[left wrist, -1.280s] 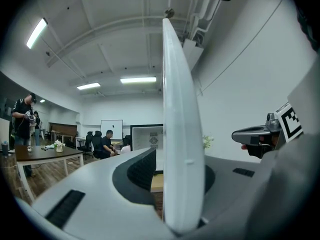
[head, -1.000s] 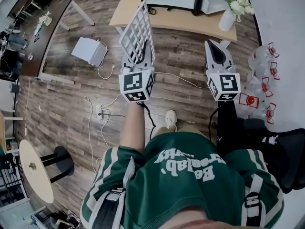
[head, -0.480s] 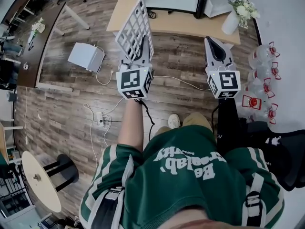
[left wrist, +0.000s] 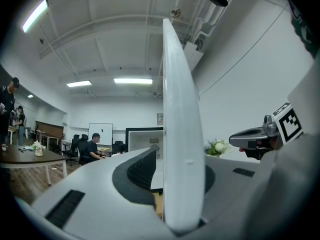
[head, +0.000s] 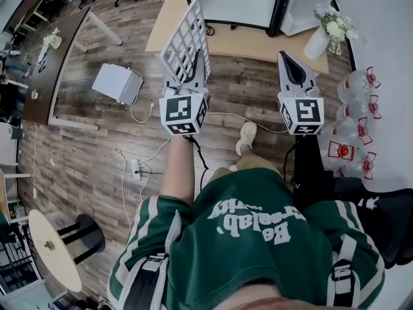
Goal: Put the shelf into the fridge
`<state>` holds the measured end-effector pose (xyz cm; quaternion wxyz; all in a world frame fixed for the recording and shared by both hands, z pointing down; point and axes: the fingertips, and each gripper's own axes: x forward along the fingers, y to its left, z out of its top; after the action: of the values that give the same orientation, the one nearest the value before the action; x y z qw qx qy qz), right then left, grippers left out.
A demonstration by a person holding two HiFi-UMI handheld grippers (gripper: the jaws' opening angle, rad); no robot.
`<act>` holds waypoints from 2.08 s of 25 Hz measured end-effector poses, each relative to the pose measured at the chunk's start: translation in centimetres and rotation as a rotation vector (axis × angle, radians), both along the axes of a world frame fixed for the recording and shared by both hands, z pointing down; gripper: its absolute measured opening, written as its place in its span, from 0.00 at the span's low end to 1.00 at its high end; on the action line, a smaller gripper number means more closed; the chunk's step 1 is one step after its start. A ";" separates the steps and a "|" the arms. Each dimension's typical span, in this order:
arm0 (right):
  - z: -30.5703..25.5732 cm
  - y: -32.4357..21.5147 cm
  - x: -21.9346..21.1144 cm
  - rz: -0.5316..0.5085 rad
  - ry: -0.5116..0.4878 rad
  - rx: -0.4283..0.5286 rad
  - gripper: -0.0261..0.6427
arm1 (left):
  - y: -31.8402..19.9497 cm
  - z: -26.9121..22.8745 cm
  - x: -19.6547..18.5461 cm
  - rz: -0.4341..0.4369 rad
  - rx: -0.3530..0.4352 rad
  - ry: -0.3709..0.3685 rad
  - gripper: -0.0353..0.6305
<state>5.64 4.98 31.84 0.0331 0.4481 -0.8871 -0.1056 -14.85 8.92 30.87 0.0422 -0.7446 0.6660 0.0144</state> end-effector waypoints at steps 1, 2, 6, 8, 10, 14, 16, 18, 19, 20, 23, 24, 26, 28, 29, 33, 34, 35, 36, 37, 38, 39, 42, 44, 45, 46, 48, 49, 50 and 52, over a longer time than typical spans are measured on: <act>-0.1 -0.6 -0.2 -0.002 0.000 0.004 0.04 | -0.6 0.0 -0.1 0.001 0.002 0.003 0.17; -0.2 -1.3 -0.4 -0.004 0.000 0.008 0.04 | -1.3 -0.1 -0.1 0.001 0.004 0.006 0.17; -0.3 -4.2 -1.2 -0.012 -0.004 0.011 0.04 | -4.3 0.0 -0.7 -0.002 -0.004 0.020 0.17; -0.2 -5.9 -1.6 -0.018 -0.002 0.010 0.04 | -5.9 0.1 -1.1 -0.006 -0.011 0.017 0.17; -0.1 -7.7 -2.0 -0.020 -0.002 0.008 0.04 | -7.6 0.2 -1.5 -0.013 -0.017 0.009 0.17; -0.3 -11.3 -2.5 -0.026 -0.011 0.012 0.04 | -11.0 0.3 -1.8 -0.014 -0.019 -0.007 0.17; -0.2 -13.2 -2.8 -0.029 -0.014 0.006 0.04 | -12.7 0.5 -1.9 -0.017 -0.023 -0.014 0.17; 0.1 -15.1 -3.0 -0.029 -0.018 -0.005 0.04 | -14.5 0.7 -2.1 -0.024 -0.028 -0.023 0.17; 0.2 -16.1 -3.0 -0.029 -0.023 -0.011 0.04 | -15.4 0.8 -2.2 -0.026 -0.031 -0.029 0.17; 0.3 -17.0 -3.0 -0.029 -0.029 -0.016 0.04 | -16.3 1.0 -2.2 -0.027 -0.035 -0.033 0.17; 0.7 -19.7 -2.9 -0.033 -0.037 -0.028 0.04 | -18.9 1.6 -2.1 -0.028 -0.049 -0.040 0.17; 0.8 -20.5 -3.0 -0.036 -0.038 -0.032 0.04 | -19.7 1.8 -2.0 -0.026 -0.053 -0.041 0.17; 1.1 -22.1 -3.2 -0.042 -0.038 -0.036 0.04 | -21.4 2.2 -1.8 -0.021 -0.060 -0.050 0.17; 1.4 -23.4 -3.5 -0.049 -0.039 -0.041 0.04 | -22.9 2.4 -1.7 -0.018 -0.066 -0.068 0.17; 1.5 -24.1 -3.7 -0.051 -0.042 -0.044 0.04 | -23.5 2.5 -1.7 -0.017 -0.069 -0.077 0.17; 1.7 -26.5 -4.1 -0.060 -0.061 -0.050 0.04 | -25.9 2.7 -1.5 -0.012 -0.070 -0.101 0.17; 1.7 -26.9 -4.2 -0.064 -0.063 -0.050 0.04 | -26.4 2.8 -1.4 -0.010 -0.071 -0.106 0.17; 1.8 -27.2 -4.4 -0.068 -0.065 -0.052 0.04 | -26.8 2.9 -1.4 -0.010 -0.072 -0.112 0.17; 1.8 -27.5 -4.5 -0.070 -0.068 -0.053 0.04 | -27.2 3.0 -1.5 -0.010 -0.072 -0.118 0.17; 1.8 -27.8 -4.6 -0.070 -0.070 -0.054 0.04 | -27.6 2.9 -1.5 -0.009 -0.069 -0.123 0.17; 1.7 -28.1 -4.6 -0.068 -0.072 -0.055 0.04 | -27.9 2.8 -1.5 -0.007 -0.066 -0.129 0.17; 1.7 -28.3 -4.6 -0.064 -0.074 -0.056 0.04 | -28.2 2.6 -1.5 -0.005 -0.062 -0.136 0.17; 1.7 -28.8 -4.6 -0.053 -0.082 -0.060 0.04 | -28.9 2.6 -1.5 0.004 -0.058 -0.159 0.17; 1.8 -29.0 -4.5 -0.044 -0.085 -0.060 0.04 | -29.4 2.8 -1.5 0.009 -0.062 -0.166 0.17; 1.9 -29.1 -4.4 -0.038 -0.086 -0.060 0.04 | -29.6 2.9 -1.5 0.013 -0.063 -0.167 0.17; 2.0 -29.2 -4.4 -0.032 -0.085 -0.061 0.04 | -29.9 2.9 -1.5 0.019 -0.065 -0.169 0.17; 2.0 -29.3 -4.3 -0.017 -0.084 -0.065 0.04 | -30.3 2.9 -1.6 0.030 -0.065 -0.177 0.17; 2.0 -29.4 -4.3 -0.008 -0.084 -0.066 0.04 | -30.5 2.8 -1.7 0.034 -0.064 -0.187 0.17; 1.9 -29.4 -4.3 0.002 -0.084 -0.067 0.04 | -30.7 2.7 -1.8 0.036 -0.064 -0.201 0.17; 1.8 -29.4 -4.2 0.023 -0.081 -0.068 0.04 | -31.1 2.5 -2.3 0.034 -0.062 -0.237 0.17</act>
<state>1.41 -24.44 33.65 0.0137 0.4609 -0.8855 -0.0570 -17.11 -22.15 33.38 0.0972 -0.7533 0.6436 -0.0937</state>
